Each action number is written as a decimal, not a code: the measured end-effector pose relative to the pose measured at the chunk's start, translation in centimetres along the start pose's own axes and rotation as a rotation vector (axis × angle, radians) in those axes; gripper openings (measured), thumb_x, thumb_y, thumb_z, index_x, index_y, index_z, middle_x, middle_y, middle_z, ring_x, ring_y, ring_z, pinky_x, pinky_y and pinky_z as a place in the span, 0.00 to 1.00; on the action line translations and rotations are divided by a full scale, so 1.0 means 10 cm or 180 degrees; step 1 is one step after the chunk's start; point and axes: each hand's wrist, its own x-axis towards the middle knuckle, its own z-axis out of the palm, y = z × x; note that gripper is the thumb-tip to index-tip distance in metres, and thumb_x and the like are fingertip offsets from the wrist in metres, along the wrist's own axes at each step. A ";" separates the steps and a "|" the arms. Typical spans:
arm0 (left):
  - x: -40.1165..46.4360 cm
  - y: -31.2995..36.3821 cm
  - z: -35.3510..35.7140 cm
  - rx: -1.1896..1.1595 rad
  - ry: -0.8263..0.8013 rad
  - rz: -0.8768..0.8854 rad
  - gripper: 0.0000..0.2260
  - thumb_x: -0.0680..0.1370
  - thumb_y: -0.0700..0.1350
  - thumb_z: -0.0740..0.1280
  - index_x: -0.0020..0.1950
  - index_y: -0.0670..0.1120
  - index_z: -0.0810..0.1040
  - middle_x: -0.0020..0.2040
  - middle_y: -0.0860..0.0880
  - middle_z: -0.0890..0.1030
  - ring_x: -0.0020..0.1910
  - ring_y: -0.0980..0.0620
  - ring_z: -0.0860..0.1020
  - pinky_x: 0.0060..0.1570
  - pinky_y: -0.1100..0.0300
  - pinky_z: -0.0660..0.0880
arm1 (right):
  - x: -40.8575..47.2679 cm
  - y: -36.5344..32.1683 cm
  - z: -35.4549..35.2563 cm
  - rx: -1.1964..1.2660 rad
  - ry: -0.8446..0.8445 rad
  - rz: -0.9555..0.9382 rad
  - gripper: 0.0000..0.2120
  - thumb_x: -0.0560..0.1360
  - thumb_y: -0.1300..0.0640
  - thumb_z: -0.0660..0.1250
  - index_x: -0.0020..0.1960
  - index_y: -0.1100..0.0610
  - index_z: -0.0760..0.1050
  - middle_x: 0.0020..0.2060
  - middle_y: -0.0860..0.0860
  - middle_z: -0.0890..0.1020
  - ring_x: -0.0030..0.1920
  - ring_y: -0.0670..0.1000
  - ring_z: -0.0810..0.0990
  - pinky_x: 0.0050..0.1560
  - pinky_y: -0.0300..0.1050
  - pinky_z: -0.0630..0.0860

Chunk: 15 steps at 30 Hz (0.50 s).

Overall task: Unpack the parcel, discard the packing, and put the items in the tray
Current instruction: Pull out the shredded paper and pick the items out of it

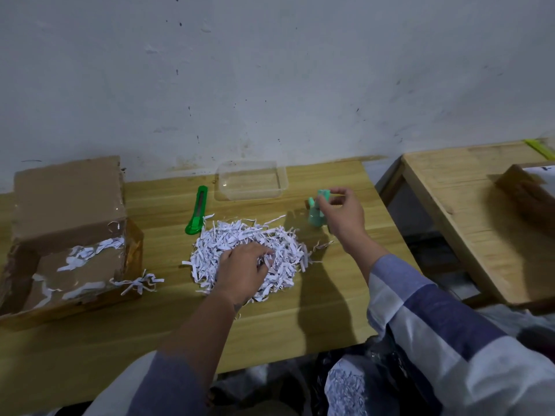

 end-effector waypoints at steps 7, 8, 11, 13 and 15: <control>0.03 -0.04 0.06 0.0169 -0.0020 0.0031 0.12 0.79 0.51 0.61 0.61 0.59 0.76 0.62 0.58 0.77 0.64 0.55 0.71 0.62 0.53 0.60 | 0.33 0.21 -0.25 -0.1012 0.0567 0.0015 0.18 0.74 0.50 0.68 0.61 0.55 0.74 0.52 0.55 0.80 0.47 0.54 0.79 0.45 0.50 0.78; 0.03 -0.05 0.07 0.0201 -0.0036 0.0029 0.12 0.79 0.51 0.61 0.61 0.59 0.76 0.62 0.58 0.77 0.65 0.55 0.71 0.62 0.53 0.59 | 0.37 0.26 -0.26 -0.1119 0.0577 0.0079 0.18 0.74 0.49 0.68 0.61 0.55 0.74 0.53 0.56 0.80 0.49 0.55 0.80 0.46 0.50 0.78; 0.03 -0.08 0.11 0.0243 0.0039 0.0064 0.11 0.79 0.51 0.61 0.61 0.59 0.76 0.61 0.58 0.77 0.64 0.55 0.71 0.61 0.54 0.58 | 0.48 0.37 -0.25 -0.1384 0.0502 0.0171 0.18 0.74 0.49 0.67 0.62 0.55 0.74 0.54 0.58 0.81 0.51 0.59 0.80 0.44 0.48 0.75; 0.04 -0.11 0.15 0.0240 0.0140 0.0108 0.11 0.78 0.52 0.61 0.59 0.58 0.77 0.60 0.58 0.78 0.63 0.54 0.72 0.59 0.54 0.59 | 0.52 0.42 -0.21 -0.1446 0.0447 0.0218 0.19 0.74 0.49 0.67 0.62 0.56 0.74 0.55 0.59 0.81 0.52 0.59 0.80 0.45 0.47 0.75; 0.04 -0.14 0.20 0.0246 0.0226 0.0161 0.14 0.76 0.54 0.58 0.57 0.57 0.78 0.57 0.57 0.80 0.61 0.53 0.75 0.56 0.55 0.59 | 0.54 0.47 -0.15 -0.1486 0.0423 0.0277 0.19 0.74 0.48 0.68 0.62 0.55 0.73 0.55 0.58 0.80 0.52 0.59 0.80 0.46 0.48 0.77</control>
